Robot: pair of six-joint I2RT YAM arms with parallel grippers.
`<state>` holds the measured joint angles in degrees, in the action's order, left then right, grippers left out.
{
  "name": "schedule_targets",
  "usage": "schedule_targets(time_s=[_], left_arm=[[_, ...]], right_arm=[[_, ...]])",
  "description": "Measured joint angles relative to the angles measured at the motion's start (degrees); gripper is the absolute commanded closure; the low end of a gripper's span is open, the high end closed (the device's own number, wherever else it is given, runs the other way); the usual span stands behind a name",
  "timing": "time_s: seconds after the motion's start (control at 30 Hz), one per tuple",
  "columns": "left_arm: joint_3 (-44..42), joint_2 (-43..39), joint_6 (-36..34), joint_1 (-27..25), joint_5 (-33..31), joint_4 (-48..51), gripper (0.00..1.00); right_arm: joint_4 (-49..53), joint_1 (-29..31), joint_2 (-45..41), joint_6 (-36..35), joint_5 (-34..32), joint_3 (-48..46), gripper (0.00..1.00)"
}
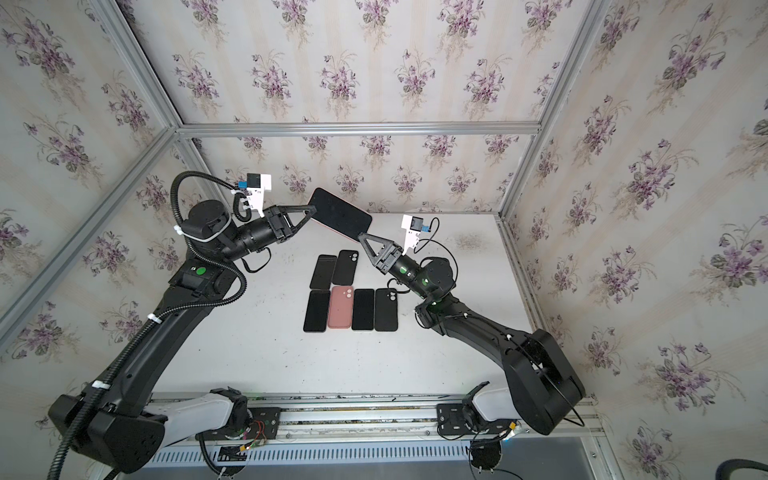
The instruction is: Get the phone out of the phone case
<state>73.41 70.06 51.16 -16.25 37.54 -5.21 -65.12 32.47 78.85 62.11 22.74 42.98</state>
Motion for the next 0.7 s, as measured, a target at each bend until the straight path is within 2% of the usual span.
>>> schedule_targets(time_s=[0.17,0.33,0.47,0.7], left_arm=[[0.0,0.0,0.0,0.1,-0.4,0.0,1.00],[0.1,1.1,0.1,0.1,-0.4,-1.1,1.00],[0.1,2.3,0.7,0.1,-0.8,-0.6,1.00],[0.2,2.3,0.7,0.1,-0.8,-1.0,1.00]], right_arm=[[-1.5,0.0,1.0,1.1,0.2,-0.1,0.69],[-2.7,0.2,1.4,1.6,0.2,-0.2,0.63],[-3.1,0.4,1.8,2.2,0.2,-0.4,0.62],[-3.9,0.5,2.4,2.6,0.2,-0.4,0.69]])
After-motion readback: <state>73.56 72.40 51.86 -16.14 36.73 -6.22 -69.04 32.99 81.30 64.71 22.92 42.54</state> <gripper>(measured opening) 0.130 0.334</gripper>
